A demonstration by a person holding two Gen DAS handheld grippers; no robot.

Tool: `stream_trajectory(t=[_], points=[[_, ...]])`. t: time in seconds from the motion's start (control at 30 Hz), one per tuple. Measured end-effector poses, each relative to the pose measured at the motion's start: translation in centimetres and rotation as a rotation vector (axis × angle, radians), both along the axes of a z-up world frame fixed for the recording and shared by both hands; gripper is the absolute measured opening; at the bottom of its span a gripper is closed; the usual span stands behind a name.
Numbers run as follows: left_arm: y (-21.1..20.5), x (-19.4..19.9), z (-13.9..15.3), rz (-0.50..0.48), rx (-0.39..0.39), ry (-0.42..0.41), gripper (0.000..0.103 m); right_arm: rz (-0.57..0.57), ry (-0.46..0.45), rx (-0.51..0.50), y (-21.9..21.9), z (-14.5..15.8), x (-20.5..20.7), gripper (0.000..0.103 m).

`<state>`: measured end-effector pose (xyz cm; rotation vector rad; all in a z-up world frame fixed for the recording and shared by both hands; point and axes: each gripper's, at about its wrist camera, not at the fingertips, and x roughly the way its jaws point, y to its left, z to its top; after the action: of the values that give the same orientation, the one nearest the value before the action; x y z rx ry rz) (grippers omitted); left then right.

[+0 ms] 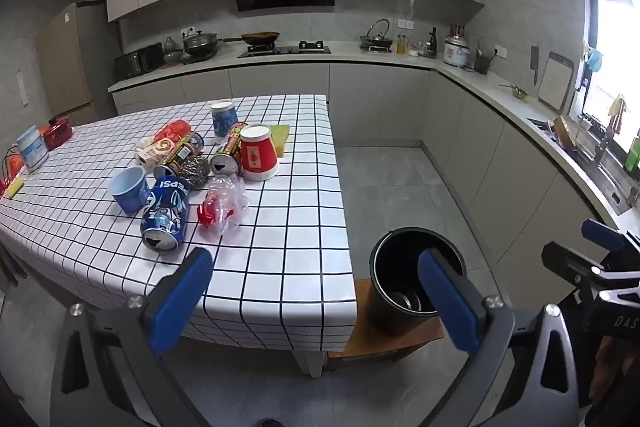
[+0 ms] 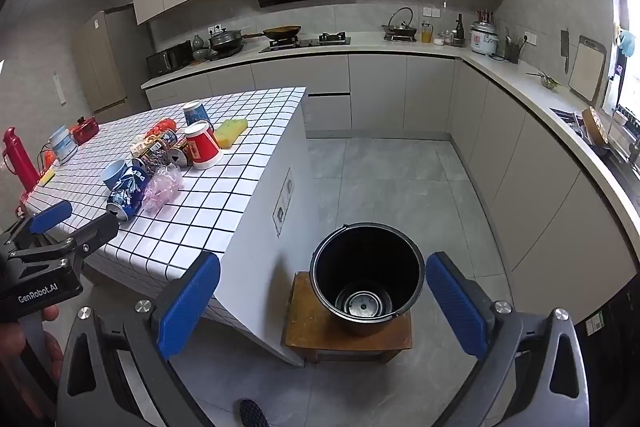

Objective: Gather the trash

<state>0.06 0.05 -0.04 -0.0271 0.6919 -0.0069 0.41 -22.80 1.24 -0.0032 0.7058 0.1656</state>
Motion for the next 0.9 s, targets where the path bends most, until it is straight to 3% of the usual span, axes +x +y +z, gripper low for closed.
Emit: stream_trajectory(t=[0.9], points=[[0.37, -0.85, 0.75, -0.005, 0.009, -0.037, 0.103, -0.008, -0.009, 0.001, 0.48, 0.54, -0.65, 0.103]])
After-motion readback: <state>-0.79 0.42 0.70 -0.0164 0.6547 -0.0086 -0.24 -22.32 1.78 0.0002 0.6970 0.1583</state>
